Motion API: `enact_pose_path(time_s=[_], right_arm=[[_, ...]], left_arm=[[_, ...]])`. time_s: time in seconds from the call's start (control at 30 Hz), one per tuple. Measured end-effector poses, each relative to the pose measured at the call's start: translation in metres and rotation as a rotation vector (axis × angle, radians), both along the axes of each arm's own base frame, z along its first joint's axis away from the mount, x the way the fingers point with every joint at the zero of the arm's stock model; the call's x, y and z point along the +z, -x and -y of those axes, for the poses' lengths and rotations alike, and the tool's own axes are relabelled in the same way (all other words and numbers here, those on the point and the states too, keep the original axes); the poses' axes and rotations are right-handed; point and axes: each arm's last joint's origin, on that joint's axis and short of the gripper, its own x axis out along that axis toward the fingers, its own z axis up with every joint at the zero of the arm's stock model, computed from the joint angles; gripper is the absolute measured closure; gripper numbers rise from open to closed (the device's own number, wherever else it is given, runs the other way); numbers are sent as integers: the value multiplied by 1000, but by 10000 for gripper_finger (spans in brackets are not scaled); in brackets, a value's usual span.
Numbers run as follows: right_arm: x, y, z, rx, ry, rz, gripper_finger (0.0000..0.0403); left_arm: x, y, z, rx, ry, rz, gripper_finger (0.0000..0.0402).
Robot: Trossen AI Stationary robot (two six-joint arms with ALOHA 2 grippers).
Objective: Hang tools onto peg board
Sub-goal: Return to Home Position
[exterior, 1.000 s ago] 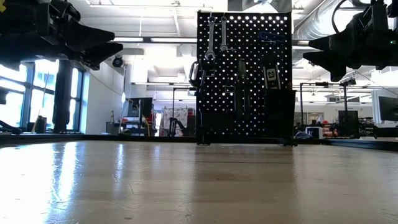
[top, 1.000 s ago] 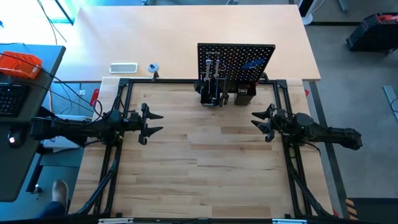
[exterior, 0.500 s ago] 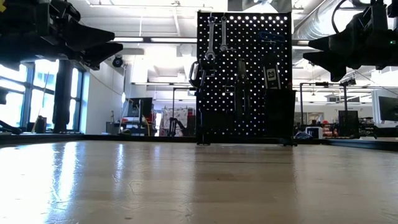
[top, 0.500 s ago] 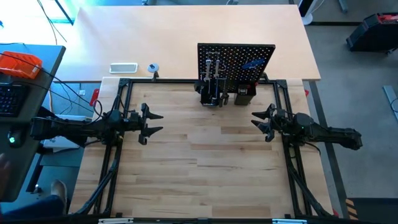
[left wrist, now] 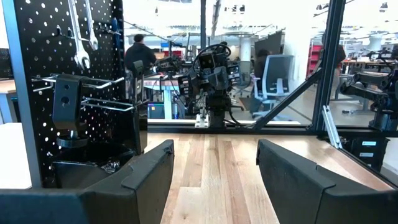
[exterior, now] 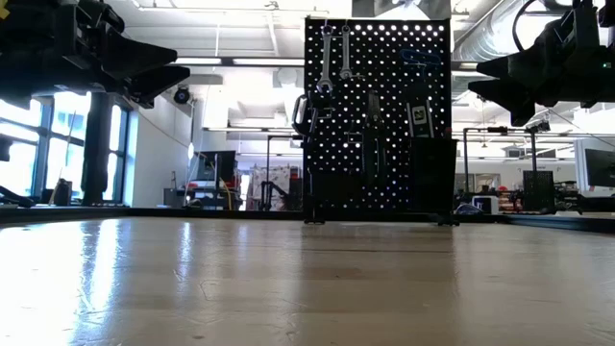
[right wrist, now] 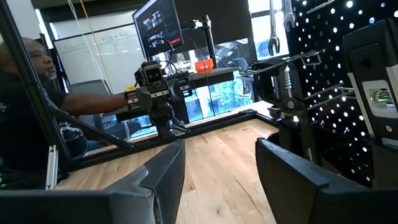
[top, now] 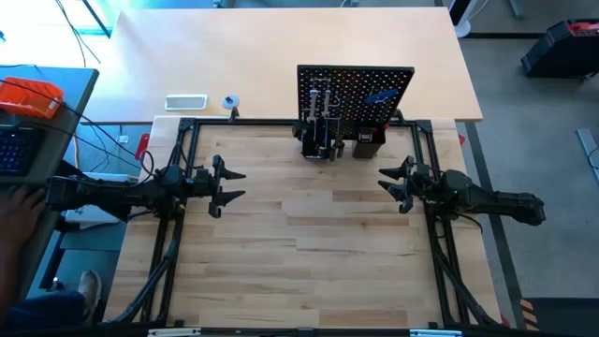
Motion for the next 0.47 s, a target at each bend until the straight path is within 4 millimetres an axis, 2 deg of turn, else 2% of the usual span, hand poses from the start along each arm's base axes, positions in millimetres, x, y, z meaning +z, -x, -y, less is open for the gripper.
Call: enact_pose_path(time_s=[0.47], right_arm=[[0, 0, 0, 6, 1, 0, 213]], left_arm=[[0, 0, 0, 0, 0, 0, 180]])
